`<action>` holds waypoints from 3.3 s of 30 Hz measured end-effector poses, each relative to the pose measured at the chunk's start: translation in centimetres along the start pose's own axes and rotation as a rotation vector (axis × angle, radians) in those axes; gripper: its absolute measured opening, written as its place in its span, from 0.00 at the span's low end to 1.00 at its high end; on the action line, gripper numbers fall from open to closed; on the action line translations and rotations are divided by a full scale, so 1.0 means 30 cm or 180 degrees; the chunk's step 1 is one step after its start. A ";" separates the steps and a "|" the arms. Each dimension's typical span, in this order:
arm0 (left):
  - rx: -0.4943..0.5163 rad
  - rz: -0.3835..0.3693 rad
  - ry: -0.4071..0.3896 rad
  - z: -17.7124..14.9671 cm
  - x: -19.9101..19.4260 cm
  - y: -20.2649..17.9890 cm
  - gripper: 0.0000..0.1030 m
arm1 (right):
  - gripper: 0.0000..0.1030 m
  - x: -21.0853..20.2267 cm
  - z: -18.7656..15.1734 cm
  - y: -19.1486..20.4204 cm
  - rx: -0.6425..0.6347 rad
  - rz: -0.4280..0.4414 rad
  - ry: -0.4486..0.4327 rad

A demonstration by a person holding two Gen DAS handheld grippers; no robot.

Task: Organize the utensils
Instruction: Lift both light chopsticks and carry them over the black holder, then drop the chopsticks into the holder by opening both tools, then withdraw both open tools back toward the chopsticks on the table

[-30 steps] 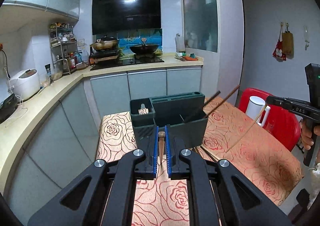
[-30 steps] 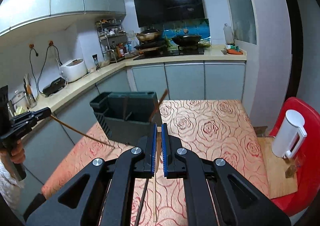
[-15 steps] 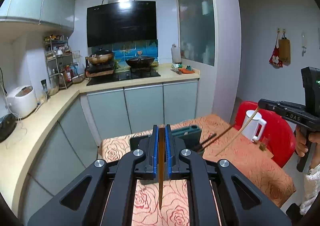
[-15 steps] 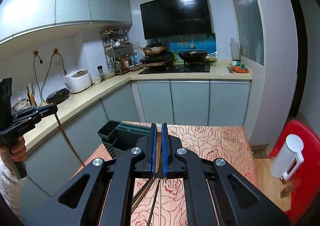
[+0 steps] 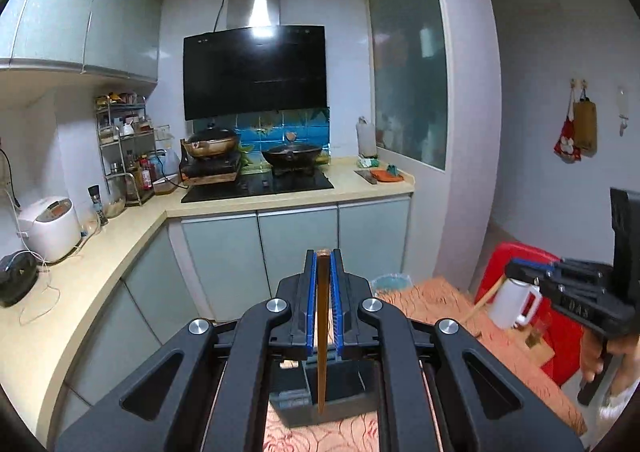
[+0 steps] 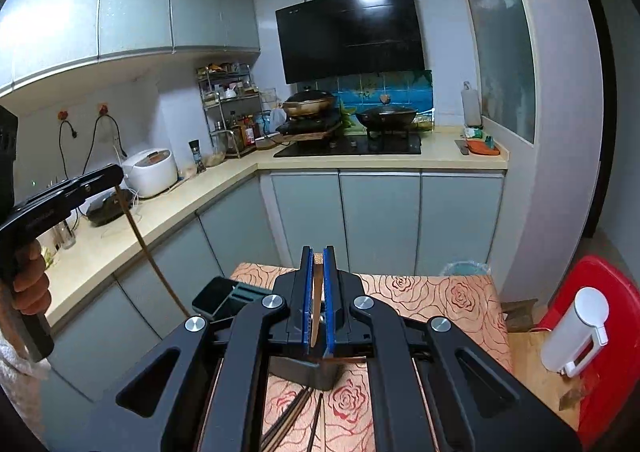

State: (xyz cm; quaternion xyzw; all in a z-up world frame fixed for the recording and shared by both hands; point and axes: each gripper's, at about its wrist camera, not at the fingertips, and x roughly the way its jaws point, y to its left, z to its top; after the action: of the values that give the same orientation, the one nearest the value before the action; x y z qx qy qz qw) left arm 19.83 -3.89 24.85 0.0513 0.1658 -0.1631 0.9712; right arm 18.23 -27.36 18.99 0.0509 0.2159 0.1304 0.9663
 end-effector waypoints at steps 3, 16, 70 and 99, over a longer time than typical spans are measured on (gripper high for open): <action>-0.0075 0.0008 -0.0006 0.017 0.057 -0.004 0.06 | 0.06 0.041 0.009 -0.009 0.0067 0.0036 0.0051; -0.0023 0.0088 0.0285 -0.130 0.275 -0.040 0.06 | 0.06 0.196 -0.061 0.009 0.0029 0.0024 0.0376; -0.0193 0.0161 0.0573 -0.723 -0.019 0.052 0.77 | 0.49 -0.086 -0.455 0.001 -0.0207 -0.0312 0.0132; -0.0007 -0.0073 0.0961 -1.130 -0.138 -0.092 0.77 | 0.49 -0.126 -0.867 0.051 -0.0403 -0.0615 0.0500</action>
State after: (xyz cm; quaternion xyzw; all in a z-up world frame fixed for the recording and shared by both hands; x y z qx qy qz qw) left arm 4.87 -0.05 -5.72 0.0723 0.3107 -0.1645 0.9334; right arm 3.40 -25.84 -2.70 -0.0416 0.2861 0.0537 0.9558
